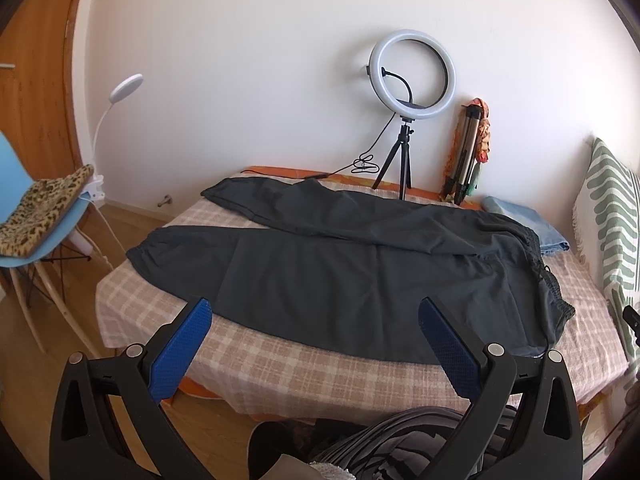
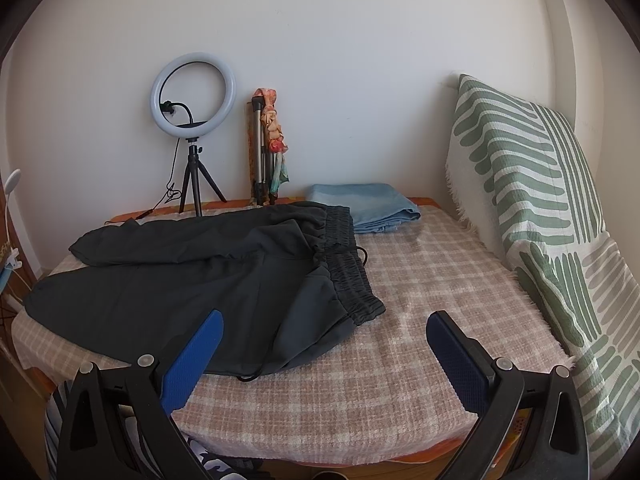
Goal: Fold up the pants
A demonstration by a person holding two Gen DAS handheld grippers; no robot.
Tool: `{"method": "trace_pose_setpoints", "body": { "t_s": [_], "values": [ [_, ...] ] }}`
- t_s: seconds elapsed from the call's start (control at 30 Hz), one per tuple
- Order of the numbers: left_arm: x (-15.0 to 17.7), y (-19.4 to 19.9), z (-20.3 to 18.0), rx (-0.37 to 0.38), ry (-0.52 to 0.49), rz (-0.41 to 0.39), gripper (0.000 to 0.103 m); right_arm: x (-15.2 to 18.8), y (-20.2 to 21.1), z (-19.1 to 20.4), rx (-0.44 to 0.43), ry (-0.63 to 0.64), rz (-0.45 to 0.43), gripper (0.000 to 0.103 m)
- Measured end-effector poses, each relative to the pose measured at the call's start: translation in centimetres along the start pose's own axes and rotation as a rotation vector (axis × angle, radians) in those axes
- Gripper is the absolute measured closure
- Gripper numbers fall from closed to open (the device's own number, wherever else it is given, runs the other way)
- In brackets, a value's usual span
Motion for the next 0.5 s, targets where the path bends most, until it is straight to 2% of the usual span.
{"method": "trace_pose_setpoints", "body": {
  "t_s": [0.5],
  "values": [
    [0.11,0.02,0.58,-0.003,-0.003,-0.001,0.0,-0.05,-0.19,0.08,-0.006,0.0,0.009,0.0]
  ]
}}
Point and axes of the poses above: each gripper's, at about its wrist camera, not at the fingertips, and y roughly against the way its jaws point, z to its left, x to its underside, the point moved 1 cm from there along -y, roughly the way its jaws point, and after that the axes turned 1 degree about z, right-handed, at the moved point
